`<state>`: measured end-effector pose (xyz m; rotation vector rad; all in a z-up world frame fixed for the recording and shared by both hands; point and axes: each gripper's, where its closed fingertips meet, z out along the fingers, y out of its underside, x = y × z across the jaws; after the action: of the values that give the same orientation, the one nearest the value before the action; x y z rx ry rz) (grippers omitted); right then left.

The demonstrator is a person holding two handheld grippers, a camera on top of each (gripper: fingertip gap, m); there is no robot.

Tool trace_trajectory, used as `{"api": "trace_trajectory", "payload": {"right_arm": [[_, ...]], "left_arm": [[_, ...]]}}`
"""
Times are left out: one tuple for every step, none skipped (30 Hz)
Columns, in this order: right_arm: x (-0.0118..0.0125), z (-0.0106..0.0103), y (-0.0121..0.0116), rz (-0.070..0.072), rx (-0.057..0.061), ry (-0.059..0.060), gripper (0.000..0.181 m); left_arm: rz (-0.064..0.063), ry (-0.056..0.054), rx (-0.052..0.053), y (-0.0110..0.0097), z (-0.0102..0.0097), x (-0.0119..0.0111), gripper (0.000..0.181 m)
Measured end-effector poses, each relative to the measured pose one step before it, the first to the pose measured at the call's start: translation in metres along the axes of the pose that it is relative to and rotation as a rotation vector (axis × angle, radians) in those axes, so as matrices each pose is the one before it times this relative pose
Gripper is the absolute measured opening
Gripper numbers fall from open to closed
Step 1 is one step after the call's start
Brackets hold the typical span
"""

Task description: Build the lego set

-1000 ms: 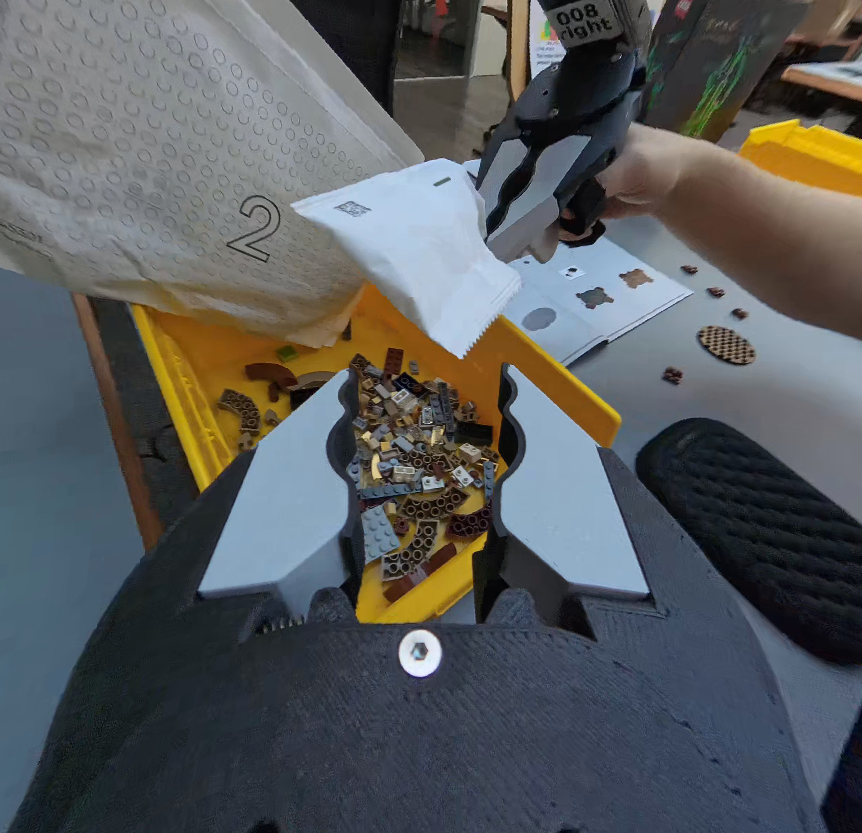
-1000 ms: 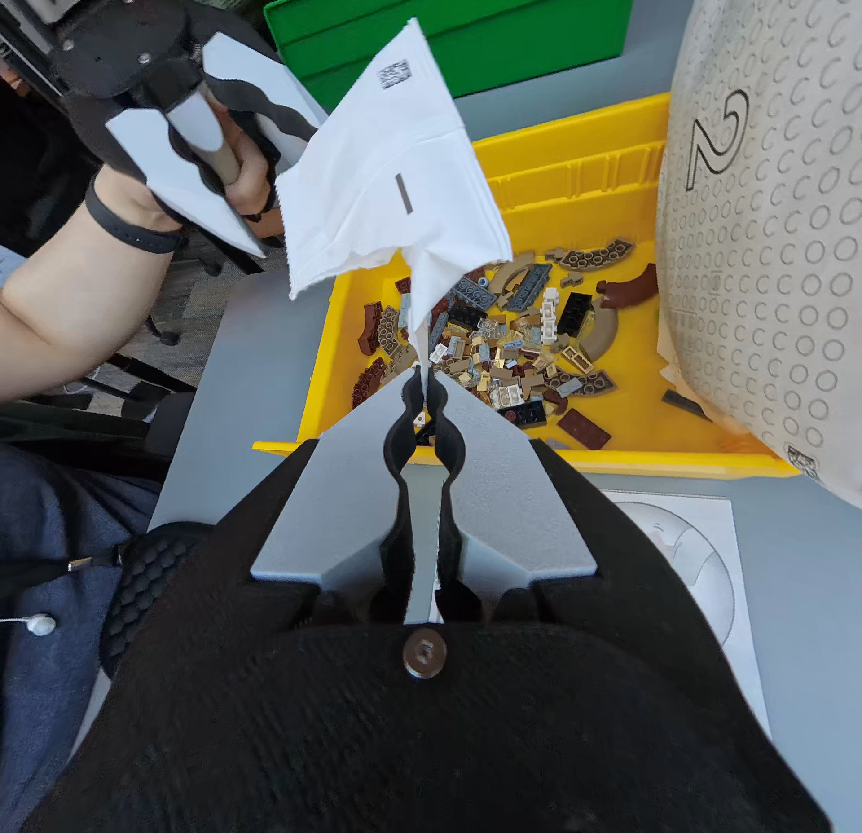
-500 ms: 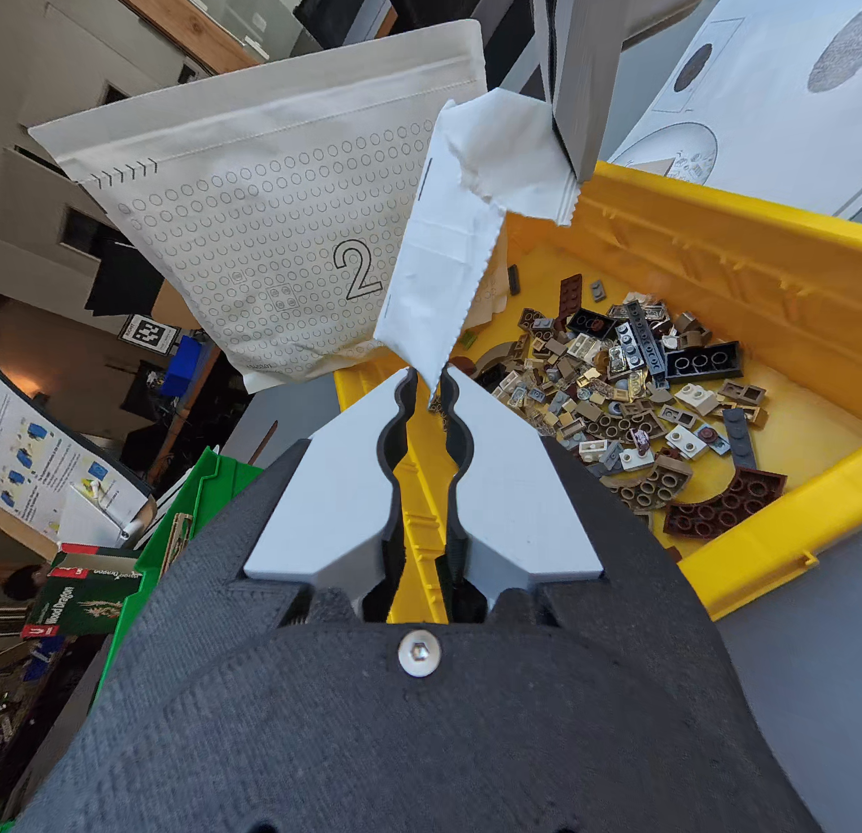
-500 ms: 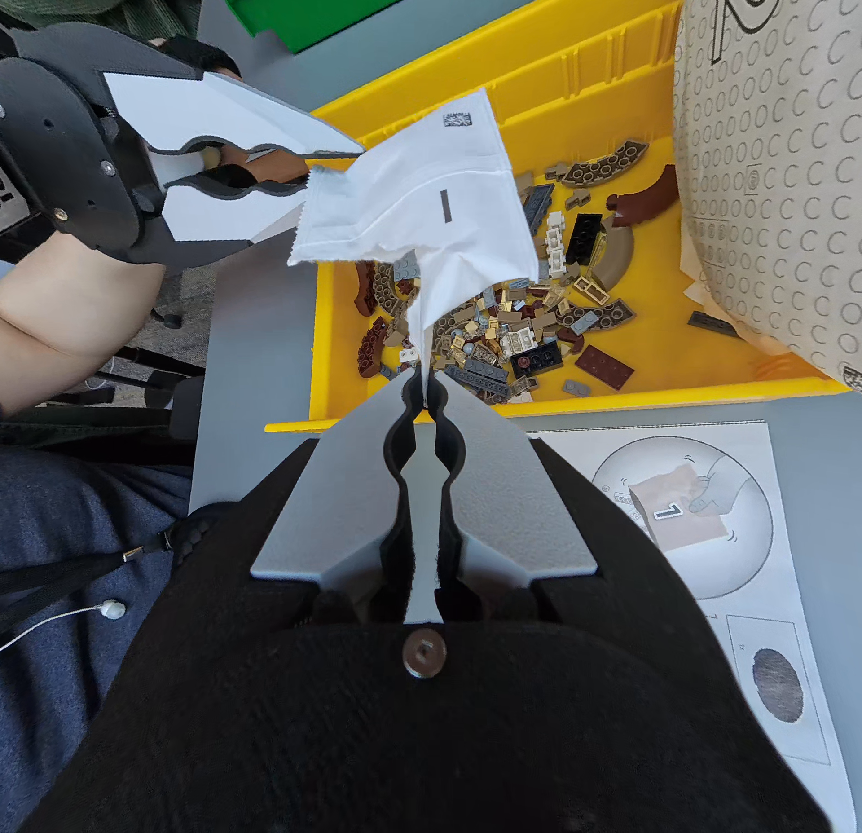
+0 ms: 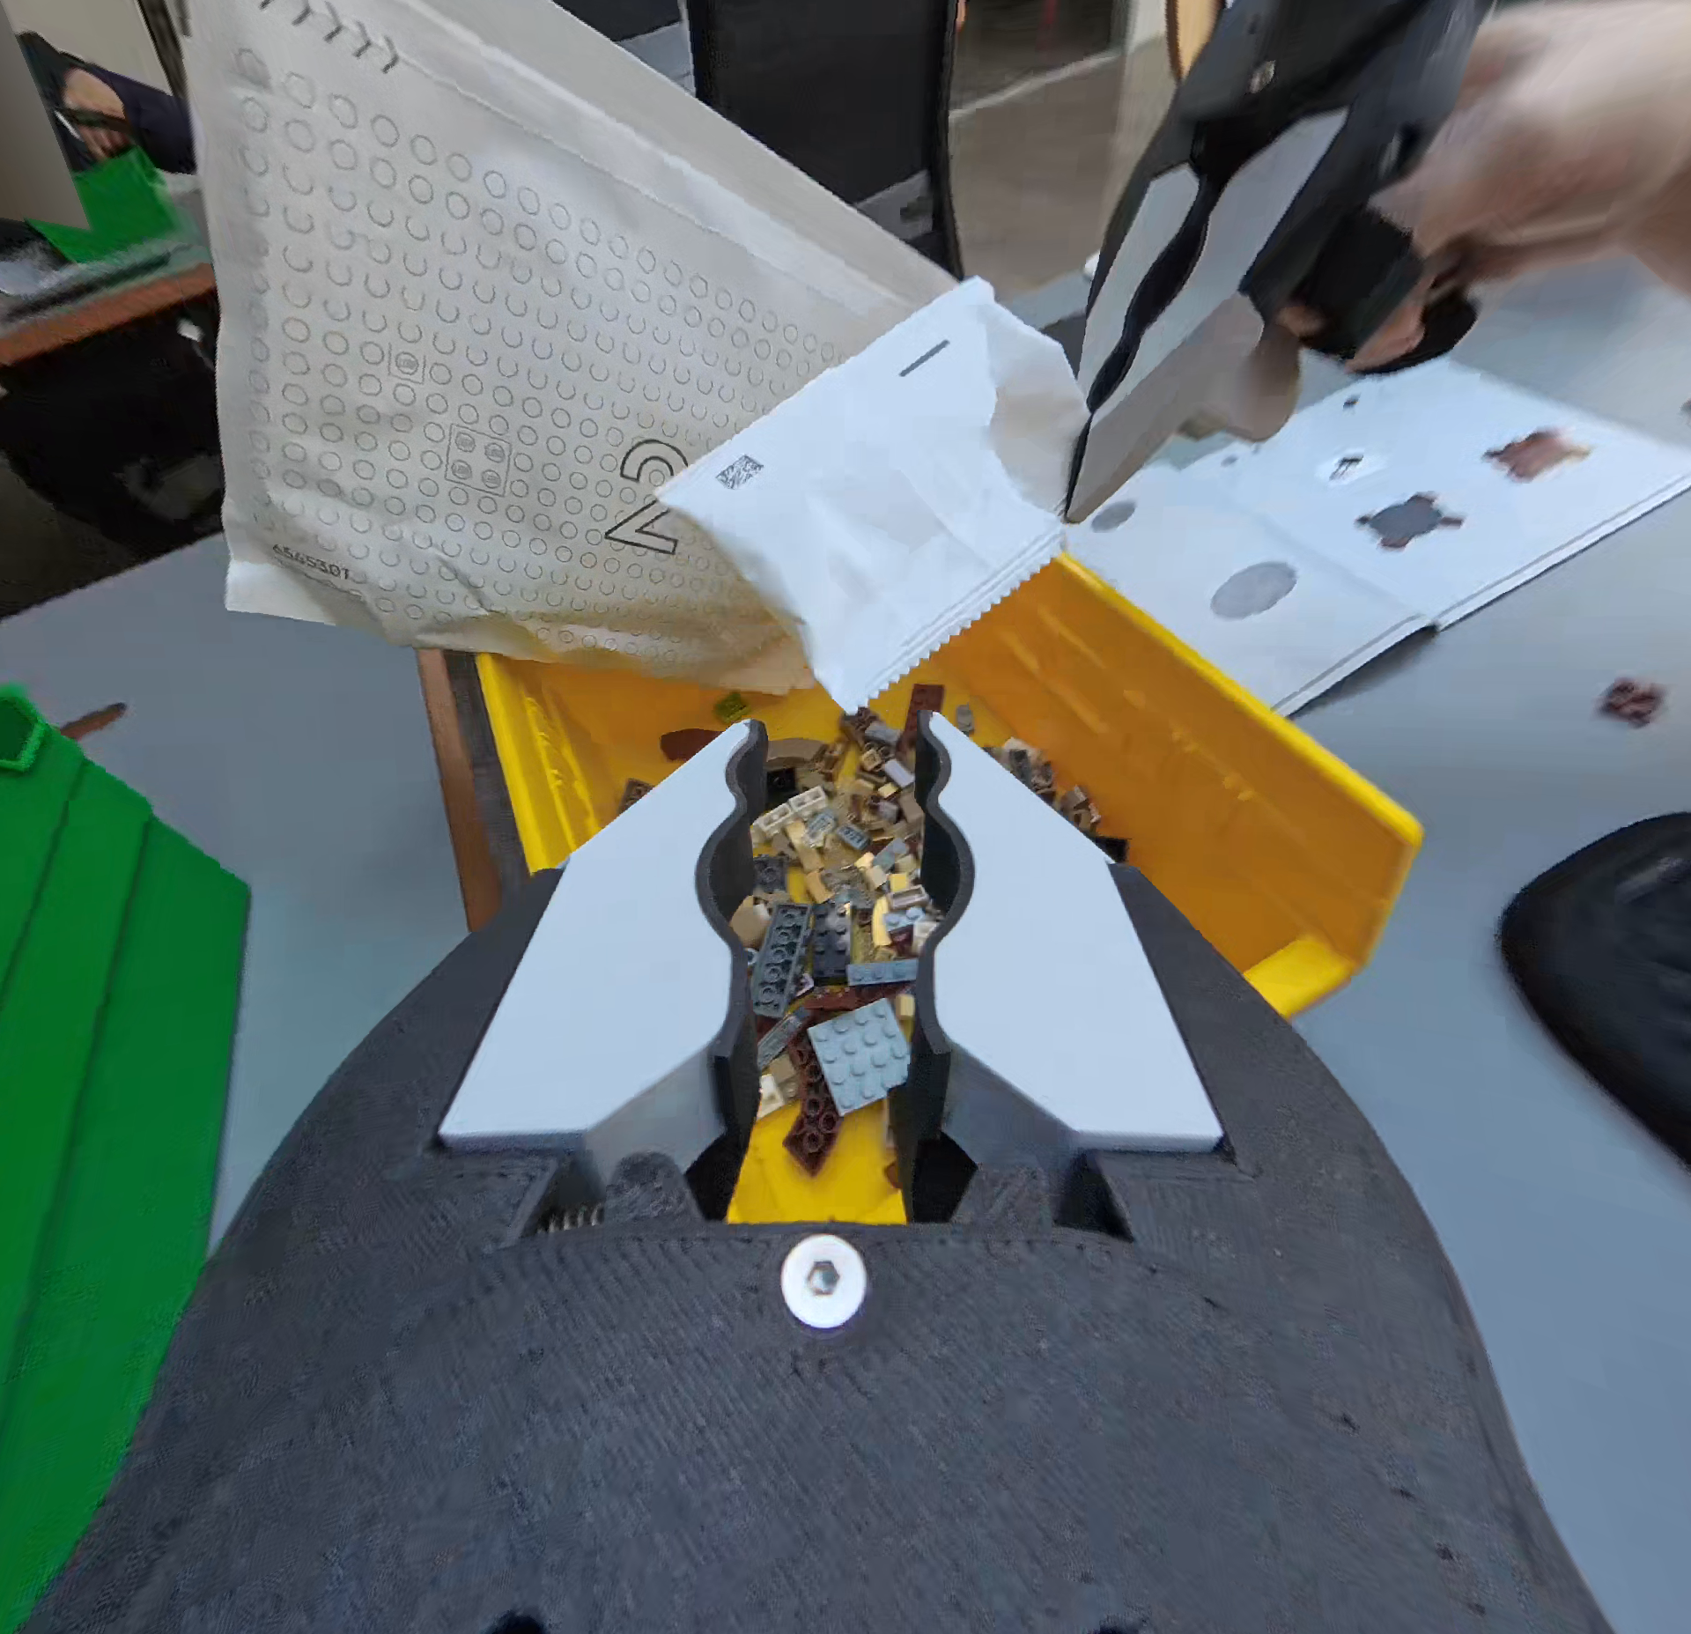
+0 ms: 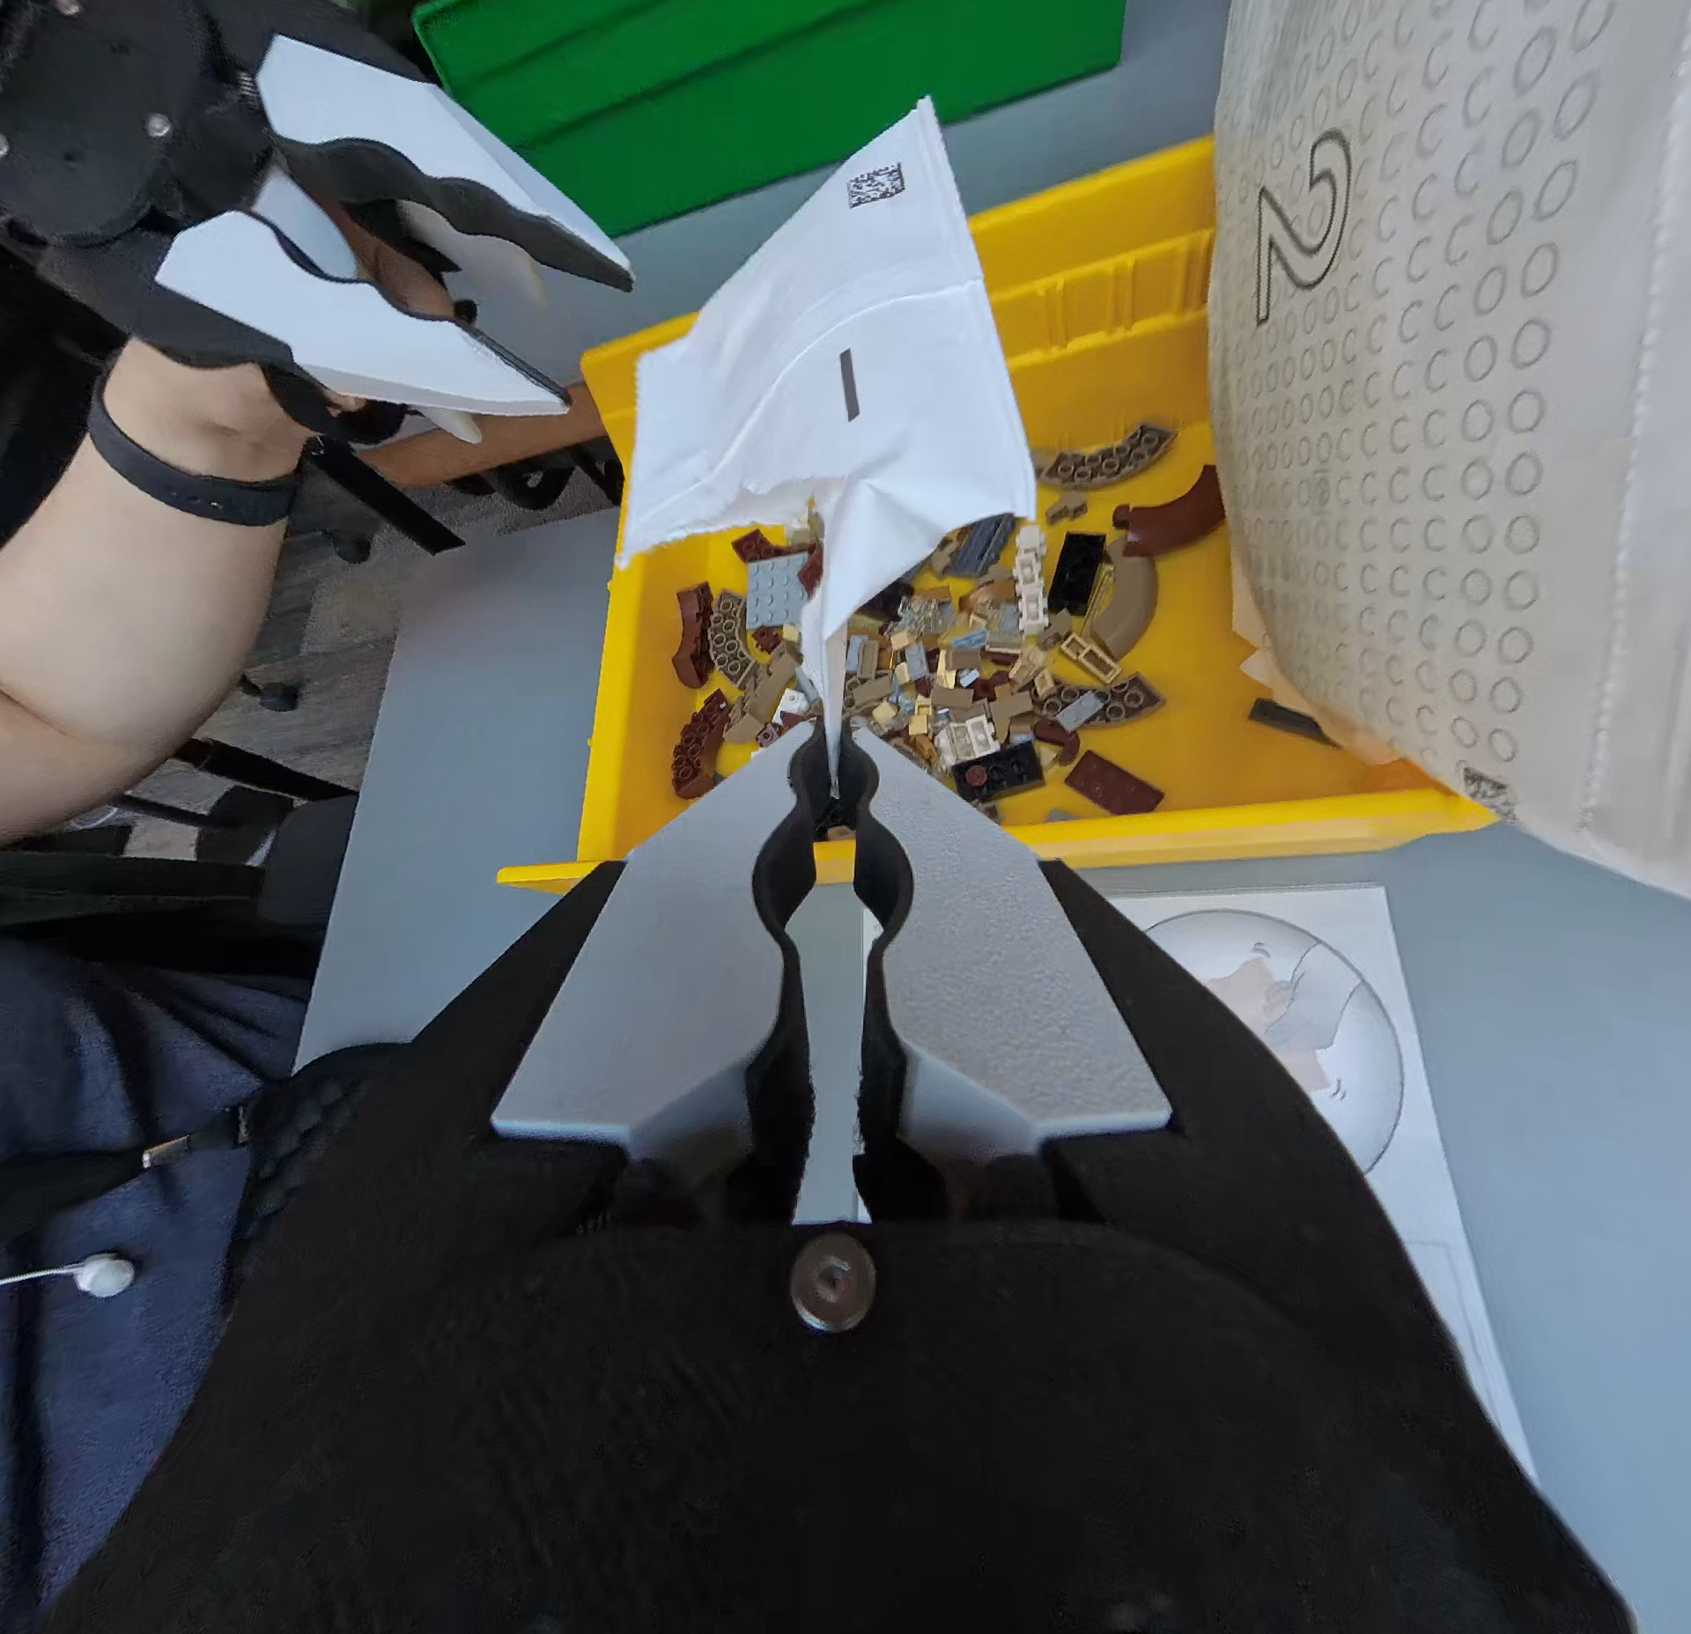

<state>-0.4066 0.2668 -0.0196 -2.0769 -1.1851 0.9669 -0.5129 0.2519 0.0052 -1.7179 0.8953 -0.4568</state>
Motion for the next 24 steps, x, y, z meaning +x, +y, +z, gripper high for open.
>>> {"api": "trace_trajectory", "payload": {"right_arm": [[-0.00164, -0.00257, -0.00494, -0.0437, 0.0354, -0.0014, 0.0], [0.0002, -0.00159, -0.00406, -0.0518, 0.0282, 0.0145, 0.0], [0.0026, -0.00084, -0.00295, -0.0582, 0.02, 0.0322, 0.0], [0.00082, 0.00026, -0.00257, -0.0697, 0.0176, 0.0234, 0.0], [-0.00012, 0.00111, -0.00212, -0.0664, 0.0177, 0.0187, 0.0], [0.00117, 0.00161, -0.00014, -0.0506, 0.0044, 0.0243, 0.0], [0.00098, 0.00202, 0.00134, -0.0331, -0.0078, 0.0182, 0.0], [-0.00114, 0.00232, 0.00086, -0.0262, -0.0018, 0.002, 0.0], [-0.00139, 0.00193, 0.00016, -0.0222, 0.005, -0.001, 0.0], [-0.00071, 0.0015, -0.00028, -0.0208, 0.0084, 0.0018, 0.0], [-0.00089, 0.00098, -0.00052, -0.0179, 0.0092, -0.0005, 0.0], [-0.00046, 0.00059, -0.00046, -0.0113, 0.0072, 0.0002, 0.0], [-0.00117, 0.00033, -0.00068, -0.0119, 0.0072, -0.005, 0.0], [-0.00128, 0.00012, -0.00116, -0.0162, 0.0108, -0.0042, 0.0], [-0.0013, -0.00005, -0.00113, -0.0181, 0.0092, -0.0025, 0.0], [0.00059, 0.00001, -0.00018, -0.0156, 0.0012, 0.0089, 0.0], [0.00085, 0.00019, 0.00021, -0.0181, -0.0011, 0.0111, 0.0], [-0.00094, 0.00037, 0.00012, -0.0231, -0.0001, 0.0013, 0.0], [-0.00109, 0.00048, 0.0001, -0.027, 0.0015, 0.0031, 0.0], [0.00047, 0.00056, 0.00156, -0.0252, -0.0072, 0.0141, 0.0], [0.0004, 0.00066, 0.00264, -0.0226, -0.0145, 0.0122, 0.0], [-0.00019, 0.00062, 0.00225, -0.0179, -0.0109, 0.0079, 0.0], [0.00002, 0.00049, 0.00154, -0.0097, -0.0062, 0.0079, 0.0], [0.00065, 0.0003, 0.00096, -0.0053, -0.0043, 0.0104, 0.0]], "left_arm": [[-0.0683, 0.0321, 0.0325, -0.00573, -0.00377, -0.0028, 0.037], [-0.0647, 0.0352, 0.0288, -0.00593, -0.00262, -0.00213, 0.04], [-0.0637, 0.0453, 0.028, -0.00653, -0.00155, -0.00037, 0.044], [-0.062, 0.0543, 0.0275, -0.00677, -0.00044, 0.00127, 0.048], [-0.0558, 0.0476, 0.0229, -0.00622, 0.00034, 0.00043, 0.051], [-0.0421, 0.0356, 0.02, -0.00573, 0.00067, -0.0008, 0.051], [-0.0285, 0.0291, 0.0231, -0.00572, 0.00063, -0.00062, 0.051], [-0.0195, 0.0255, 0.0233, -0.00537, 0.00074, -0.00018, 0.05], [-0.014, 0.0148, 0.0169, -0.00413, 0.00081, -0.0009, 0.046], [-0.0075, 0.0044, 0.0083, -0.00249, 0.00112, -0.00152, 0.044], [0.0009, -0.0011, -0.002, -0.0005, 0.00136, -0.00176, 0.042], [0.0066, -0.0018, -0.0052, 0.00063, 0.00143, -0.00118, 0.04], [0.0066, -0.0006, -0.006, 0.00119, 0.00149, -0.00065, 0.038], [0.0036, 0.0034, -0.0057, 0.00148, 0.00168, -0.00003, 0.036], [-0.0017, 0.003, -0.0038, 0.00145, 0.00153, -0.00032, 0.034], [-0.0034, -0.0019, -0.0057, 0.00168, 0.00136, -0.00127, 0.033], [0.0002, 0.0042, -0.0038, 0.00135, 0.00112, -0.00035, 0.029], [0.0011, 0.0138, -0.0013, 0.00115, 0.0009, 0.00126, 0.021], [-0.003, 0.016, 0.0007, 0.00078, 0.00083, 0.00154, 0.012], [-0.0089, 0.0116, 0.0059, -0.00012, 0.00049, 0.0007, 0.008], [-0.0137, 0.0106, 0.0105, -0.00084, -0.00023, 0.00021, 0.004], [-0.0151, 0.0209, 0.0133, -0.00141, -0.00079, 0.0016, 0.003], [-0.0138, 0.0192, 0.0109, -0.00103, -0.0012, 0.00152, 0.0], [-0.0049, -0.0003, 0.0035, 0.00017, -0.00115, -0.0008, 0.0]]}}
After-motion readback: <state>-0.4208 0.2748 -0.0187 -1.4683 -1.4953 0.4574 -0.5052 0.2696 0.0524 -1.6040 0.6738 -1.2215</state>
